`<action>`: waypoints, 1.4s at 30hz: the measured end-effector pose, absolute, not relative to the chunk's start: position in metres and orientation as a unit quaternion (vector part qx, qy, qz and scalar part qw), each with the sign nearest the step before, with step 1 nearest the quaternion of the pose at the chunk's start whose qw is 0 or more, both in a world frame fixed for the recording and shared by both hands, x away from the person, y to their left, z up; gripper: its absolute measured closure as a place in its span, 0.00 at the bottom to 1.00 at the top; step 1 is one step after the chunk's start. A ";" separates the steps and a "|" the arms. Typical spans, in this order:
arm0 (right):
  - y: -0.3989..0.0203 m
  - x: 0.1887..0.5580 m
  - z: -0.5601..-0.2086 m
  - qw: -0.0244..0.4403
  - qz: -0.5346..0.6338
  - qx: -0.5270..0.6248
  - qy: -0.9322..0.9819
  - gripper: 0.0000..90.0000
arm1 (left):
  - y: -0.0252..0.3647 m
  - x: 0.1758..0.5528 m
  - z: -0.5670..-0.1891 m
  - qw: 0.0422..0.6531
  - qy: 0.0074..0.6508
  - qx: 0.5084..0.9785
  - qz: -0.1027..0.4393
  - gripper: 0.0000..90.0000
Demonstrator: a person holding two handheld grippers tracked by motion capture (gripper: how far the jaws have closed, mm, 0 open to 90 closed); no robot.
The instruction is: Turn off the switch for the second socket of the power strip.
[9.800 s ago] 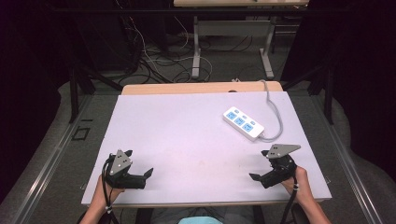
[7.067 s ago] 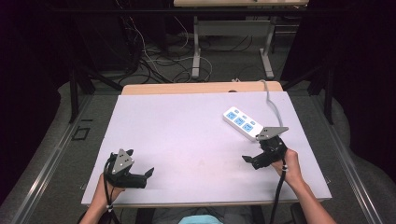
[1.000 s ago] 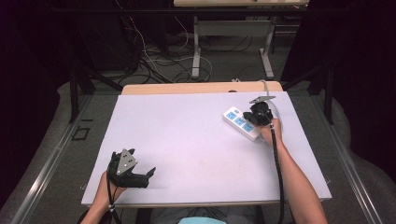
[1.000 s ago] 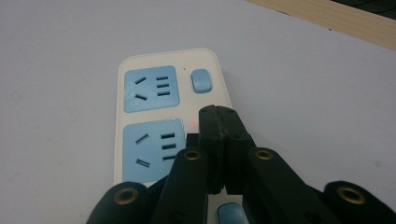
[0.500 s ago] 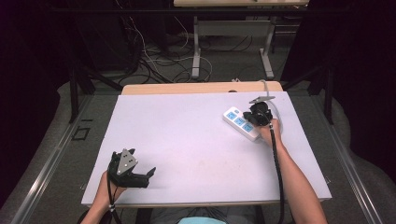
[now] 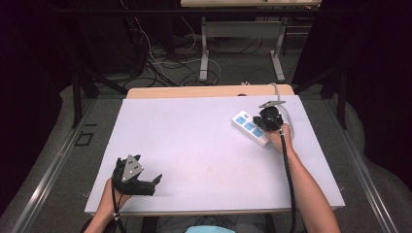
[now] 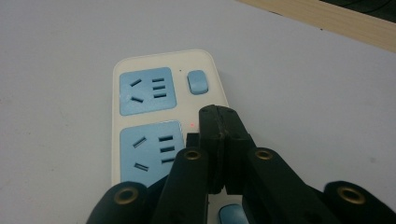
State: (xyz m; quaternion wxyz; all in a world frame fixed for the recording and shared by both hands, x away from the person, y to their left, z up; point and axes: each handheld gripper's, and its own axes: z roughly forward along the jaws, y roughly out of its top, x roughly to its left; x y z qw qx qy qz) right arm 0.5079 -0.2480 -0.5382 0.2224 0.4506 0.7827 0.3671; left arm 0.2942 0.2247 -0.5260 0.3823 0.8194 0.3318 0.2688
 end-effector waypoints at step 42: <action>-0.249 0.507 -0.538 0.208 0.368 0.457 0.783 1.00 | 0.224 0.293 -0.526 0.382 0.329 0.820 0.269 0.01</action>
